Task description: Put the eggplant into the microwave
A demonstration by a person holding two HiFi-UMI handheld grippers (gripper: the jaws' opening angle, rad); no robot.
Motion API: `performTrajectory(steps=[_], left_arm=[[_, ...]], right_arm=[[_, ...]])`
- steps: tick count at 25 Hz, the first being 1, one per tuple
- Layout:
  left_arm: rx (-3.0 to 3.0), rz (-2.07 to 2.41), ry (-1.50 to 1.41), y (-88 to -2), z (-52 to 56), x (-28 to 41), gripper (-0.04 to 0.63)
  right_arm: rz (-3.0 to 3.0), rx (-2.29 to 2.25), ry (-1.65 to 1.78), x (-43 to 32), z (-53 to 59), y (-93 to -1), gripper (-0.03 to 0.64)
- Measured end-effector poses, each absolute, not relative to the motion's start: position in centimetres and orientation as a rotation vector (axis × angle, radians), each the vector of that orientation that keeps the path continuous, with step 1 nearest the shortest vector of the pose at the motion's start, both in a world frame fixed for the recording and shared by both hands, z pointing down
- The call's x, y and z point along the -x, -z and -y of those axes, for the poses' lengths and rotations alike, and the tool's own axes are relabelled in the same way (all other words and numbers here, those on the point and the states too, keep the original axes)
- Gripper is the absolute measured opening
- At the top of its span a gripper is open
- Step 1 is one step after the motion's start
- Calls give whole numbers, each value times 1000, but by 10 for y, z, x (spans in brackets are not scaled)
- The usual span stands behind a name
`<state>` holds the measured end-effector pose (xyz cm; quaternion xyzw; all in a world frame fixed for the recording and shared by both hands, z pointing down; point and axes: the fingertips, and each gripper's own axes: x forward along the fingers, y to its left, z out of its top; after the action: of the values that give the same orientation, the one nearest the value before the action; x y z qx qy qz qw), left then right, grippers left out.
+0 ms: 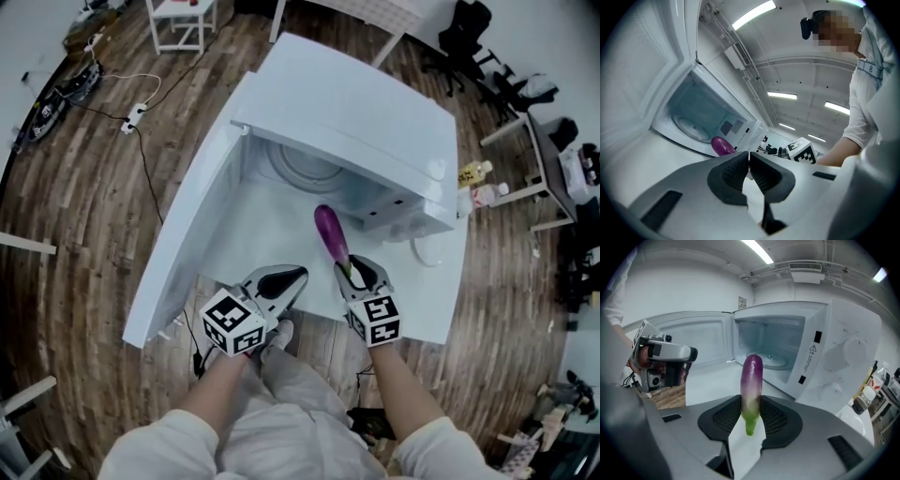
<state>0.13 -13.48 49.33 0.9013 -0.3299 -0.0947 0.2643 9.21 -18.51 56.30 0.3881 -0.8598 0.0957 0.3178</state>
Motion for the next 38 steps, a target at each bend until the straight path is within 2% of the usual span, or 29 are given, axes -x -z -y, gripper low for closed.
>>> performTrajectory(steps=[12, 38], left_arm=[[-2454, 976, 310, -480, 175, 22, 3], [-2369, 1100, 341, -504, 206, 44, 3]], right_arm=[[2296, -956, -116, -31, 256, -542, 147], [2214, -885, 7, 16, 351, -566, 147]])
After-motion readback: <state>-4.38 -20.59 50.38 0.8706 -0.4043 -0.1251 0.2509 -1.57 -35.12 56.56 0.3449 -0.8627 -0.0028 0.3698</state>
